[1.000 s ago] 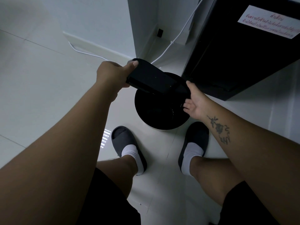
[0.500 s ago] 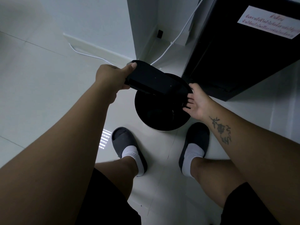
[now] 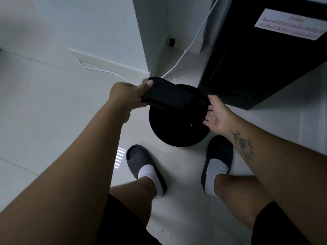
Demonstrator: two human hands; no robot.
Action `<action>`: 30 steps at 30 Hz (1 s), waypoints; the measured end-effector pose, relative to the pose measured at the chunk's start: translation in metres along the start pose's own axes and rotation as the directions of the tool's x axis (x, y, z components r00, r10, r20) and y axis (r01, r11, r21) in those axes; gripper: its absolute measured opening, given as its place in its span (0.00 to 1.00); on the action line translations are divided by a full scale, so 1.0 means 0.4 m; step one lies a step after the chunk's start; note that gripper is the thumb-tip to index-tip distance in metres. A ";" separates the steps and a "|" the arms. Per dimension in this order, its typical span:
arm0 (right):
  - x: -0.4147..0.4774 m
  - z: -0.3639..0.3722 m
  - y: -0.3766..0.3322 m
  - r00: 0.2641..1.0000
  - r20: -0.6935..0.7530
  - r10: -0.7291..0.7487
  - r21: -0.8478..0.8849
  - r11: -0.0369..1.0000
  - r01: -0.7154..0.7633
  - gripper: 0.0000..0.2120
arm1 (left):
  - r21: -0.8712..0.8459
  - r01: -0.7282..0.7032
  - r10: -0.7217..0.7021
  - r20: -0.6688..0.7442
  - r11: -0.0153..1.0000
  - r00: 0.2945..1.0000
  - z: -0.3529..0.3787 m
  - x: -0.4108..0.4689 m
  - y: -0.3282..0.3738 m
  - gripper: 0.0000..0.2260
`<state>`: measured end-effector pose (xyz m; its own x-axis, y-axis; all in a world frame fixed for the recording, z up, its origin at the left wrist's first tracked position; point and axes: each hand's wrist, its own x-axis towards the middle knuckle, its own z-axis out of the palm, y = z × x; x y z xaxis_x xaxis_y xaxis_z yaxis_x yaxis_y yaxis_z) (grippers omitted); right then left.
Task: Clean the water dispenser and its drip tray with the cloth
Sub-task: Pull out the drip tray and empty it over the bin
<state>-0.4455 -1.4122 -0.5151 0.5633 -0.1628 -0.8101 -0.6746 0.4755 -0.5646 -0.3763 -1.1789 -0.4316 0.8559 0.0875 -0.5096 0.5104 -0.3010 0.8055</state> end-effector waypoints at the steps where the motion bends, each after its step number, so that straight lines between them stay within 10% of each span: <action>1: 0.000 -0.002 0.000 1.000 -0.006 0.003 0.008 1.000 -0.003 0.27 | 0.009 0.001 -0.001 0.006 1.000 1.000 0.002 0.000 -0.001 0.25; 19: 0.004 0.010 0.006 0.999 -0.035 0.012 0.008 1.000 -0.012 0.14 | 0.048 0.035 -0.037 0.031 0.998 0.999 0.010 0.013 -0.015 0.27; 30: 0.040 0.018 0.003 0.994 -0.075 -0.081 -0.111 0.991 0.072 0.26 | 0.048 0.015 -0.013 -0.025 0.999 1.000 0.017 0.022 0.007 0.21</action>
<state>-0.4340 -1.4081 -0.5279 0.5787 -0.2648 -0.7714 -0.6808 0.3639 -0.6357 -0.3680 -1.1852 -0.4360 0.8509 0.1153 -0.5126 0.5182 -0.3448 0.7827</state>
